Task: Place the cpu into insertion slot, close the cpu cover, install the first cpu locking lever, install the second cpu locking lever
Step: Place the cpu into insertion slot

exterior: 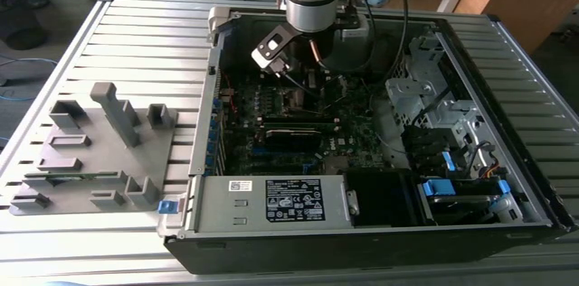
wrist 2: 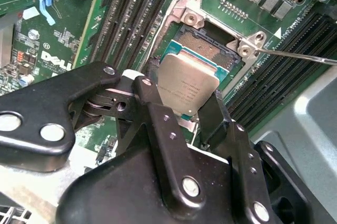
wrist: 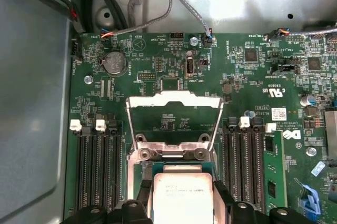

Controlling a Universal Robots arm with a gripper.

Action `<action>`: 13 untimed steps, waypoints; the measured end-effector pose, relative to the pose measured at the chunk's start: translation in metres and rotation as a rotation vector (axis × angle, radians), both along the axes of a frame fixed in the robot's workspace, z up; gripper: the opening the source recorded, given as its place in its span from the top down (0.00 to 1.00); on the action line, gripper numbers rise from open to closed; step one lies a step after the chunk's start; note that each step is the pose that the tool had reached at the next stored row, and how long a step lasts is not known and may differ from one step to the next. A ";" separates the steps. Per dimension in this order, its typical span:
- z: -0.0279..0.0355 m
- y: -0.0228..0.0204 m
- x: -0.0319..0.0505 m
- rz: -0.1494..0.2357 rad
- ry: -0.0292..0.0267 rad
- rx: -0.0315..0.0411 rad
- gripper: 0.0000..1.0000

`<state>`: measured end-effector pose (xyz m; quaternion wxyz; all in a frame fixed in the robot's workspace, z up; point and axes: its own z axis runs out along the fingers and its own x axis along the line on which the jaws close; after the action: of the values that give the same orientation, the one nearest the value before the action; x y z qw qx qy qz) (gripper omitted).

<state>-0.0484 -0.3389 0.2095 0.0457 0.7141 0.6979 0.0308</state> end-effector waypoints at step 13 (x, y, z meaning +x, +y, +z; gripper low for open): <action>-0.0085 0.0035 -0.0037 0.000 0.0000 0.0000 0.46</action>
<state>-0.0521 -0.3354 0.2010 0.0457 0.7141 0.6979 0.0308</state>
